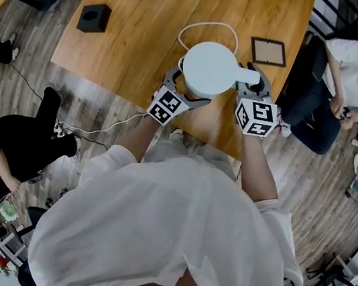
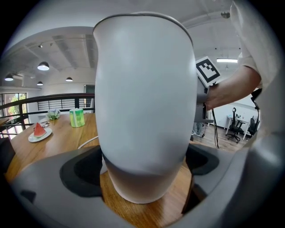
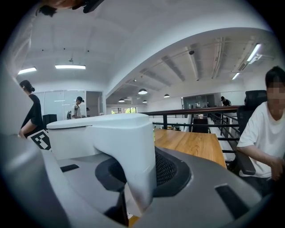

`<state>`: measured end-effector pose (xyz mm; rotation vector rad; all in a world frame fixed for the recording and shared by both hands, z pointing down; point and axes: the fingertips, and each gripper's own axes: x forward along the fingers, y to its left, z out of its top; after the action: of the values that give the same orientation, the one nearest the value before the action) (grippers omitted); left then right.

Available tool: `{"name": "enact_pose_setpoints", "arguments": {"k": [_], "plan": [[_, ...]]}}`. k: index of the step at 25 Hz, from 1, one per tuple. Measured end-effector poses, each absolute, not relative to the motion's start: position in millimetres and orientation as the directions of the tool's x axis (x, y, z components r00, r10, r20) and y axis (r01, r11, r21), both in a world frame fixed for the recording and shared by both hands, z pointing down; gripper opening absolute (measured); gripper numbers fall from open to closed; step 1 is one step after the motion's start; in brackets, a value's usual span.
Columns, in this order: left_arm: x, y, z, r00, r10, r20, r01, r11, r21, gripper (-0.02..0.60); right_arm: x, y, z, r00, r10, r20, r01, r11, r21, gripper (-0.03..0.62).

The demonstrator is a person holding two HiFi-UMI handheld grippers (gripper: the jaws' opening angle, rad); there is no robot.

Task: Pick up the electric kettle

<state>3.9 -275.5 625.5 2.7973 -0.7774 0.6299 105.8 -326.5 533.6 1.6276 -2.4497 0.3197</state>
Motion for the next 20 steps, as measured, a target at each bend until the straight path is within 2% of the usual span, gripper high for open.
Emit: {"name": "enact_pose_setpoints", "arguments": {"k": [12,20], "plan": [[10.7,-265.5,539.6,0.810,-0.482,0.336,-0.502,-0.865,-0.030,0.580,113.0,-305.5,448.3,-0.394,-0.901,0.184,-0.919,0.385,-0.087,0.106],[9.2,-232.3,481.5,0.812,-0.480,0.331,-0.489,-0.870,-0.063,0.580,111.7,-266.8,388.9,-0.395,-0.907,0.147,-0.918,0.389,-0.073,0.107]]}}
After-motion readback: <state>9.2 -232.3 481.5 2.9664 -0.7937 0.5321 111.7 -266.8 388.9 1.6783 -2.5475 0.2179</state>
